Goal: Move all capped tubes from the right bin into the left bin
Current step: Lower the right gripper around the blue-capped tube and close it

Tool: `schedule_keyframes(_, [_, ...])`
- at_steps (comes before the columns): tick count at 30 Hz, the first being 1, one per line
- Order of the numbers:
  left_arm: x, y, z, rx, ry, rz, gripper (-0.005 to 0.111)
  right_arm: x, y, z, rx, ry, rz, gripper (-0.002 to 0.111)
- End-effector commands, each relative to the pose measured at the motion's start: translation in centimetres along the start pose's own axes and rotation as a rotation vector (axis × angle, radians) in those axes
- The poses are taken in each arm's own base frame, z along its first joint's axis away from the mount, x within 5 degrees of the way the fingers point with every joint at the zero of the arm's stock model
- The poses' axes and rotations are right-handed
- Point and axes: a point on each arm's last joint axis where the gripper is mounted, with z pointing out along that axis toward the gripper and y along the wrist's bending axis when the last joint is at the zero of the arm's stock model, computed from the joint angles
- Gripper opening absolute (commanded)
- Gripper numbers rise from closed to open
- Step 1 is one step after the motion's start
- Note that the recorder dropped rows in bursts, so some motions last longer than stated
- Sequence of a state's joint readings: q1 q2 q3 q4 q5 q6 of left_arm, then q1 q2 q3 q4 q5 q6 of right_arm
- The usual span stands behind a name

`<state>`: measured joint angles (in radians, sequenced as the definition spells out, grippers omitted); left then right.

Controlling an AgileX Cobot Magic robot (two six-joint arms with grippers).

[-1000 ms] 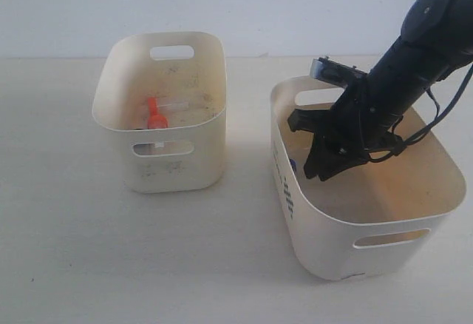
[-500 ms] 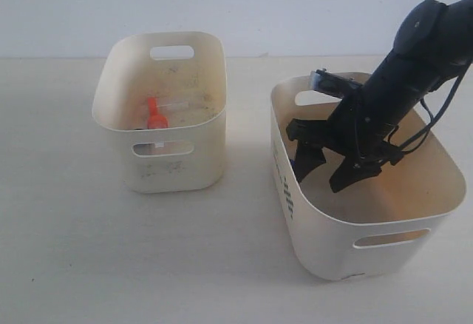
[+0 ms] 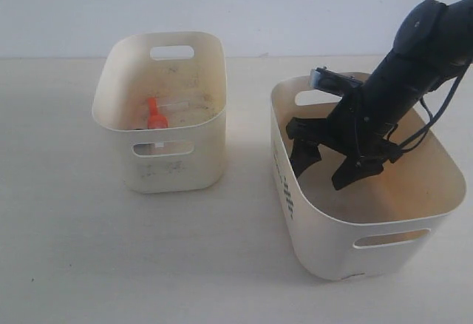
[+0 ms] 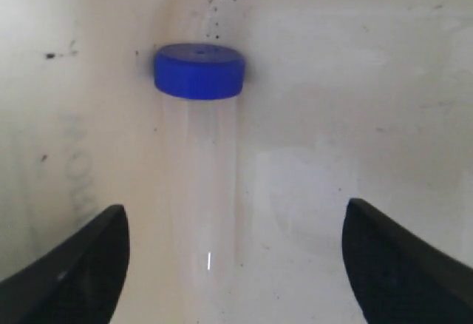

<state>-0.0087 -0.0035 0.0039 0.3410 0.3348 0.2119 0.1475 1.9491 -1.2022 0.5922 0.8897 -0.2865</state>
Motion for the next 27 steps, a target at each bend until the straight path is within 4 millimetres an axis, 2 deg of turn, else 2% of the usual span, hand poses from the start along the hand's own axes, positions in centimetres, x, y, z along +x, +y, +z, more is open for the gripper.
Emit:
schedule_keyframes(1, [-0.1, 0.1, 0.0, 0.001, -0.006, -0.004, 0.004, -0.1, -0.2, -0.1, -0.002, -0.013, 0.001, 0.075])
schedule_keyframes(7, [-0.1, 0.1, 0.0, 0.001, -0.006, -0.004, 0.004, -0.2, 0.3, 0.2, 0.006, -0.031, -0.016, 0.075])
schedule_keyframes(12, [-0.1, 0.1, 0.0, 0.001, -0.006, -0.004, 0.004, 0.0, 1.1, 2.4, 0.018, 0.001, -0.041, 0.075])
schedule_keyframes(17, [-0.1, 0.1, 0.0, 0.001, -0.006, -0.004, 0.004, 0.0, 0.5, 4.4, 0.035, 0.036, -0.006, 0.075])
schedule_keyframes(21, [-0.1, 0.1, 0.0, 0.001, -0.006, -0.004, 0.004, 0.1, 0.0, 5.1, 0.046, 0.049, 0.006, 0.075])
schedule_keyframes(23, [-0.1, 0.1, 0.0, 0.001, -0.006, -0.004, 0.004, 0.0, 0.0, 5.2, 0.050, 0.047, 0.006, 0.072])
schedule_keyframes(27, [-0.1, 0.1, 0.0, 0.001, -0.006, -0.004, 0.004, 0.0, -0.2, 5.2, 0.069, 0.040, 0.007, 0.055])
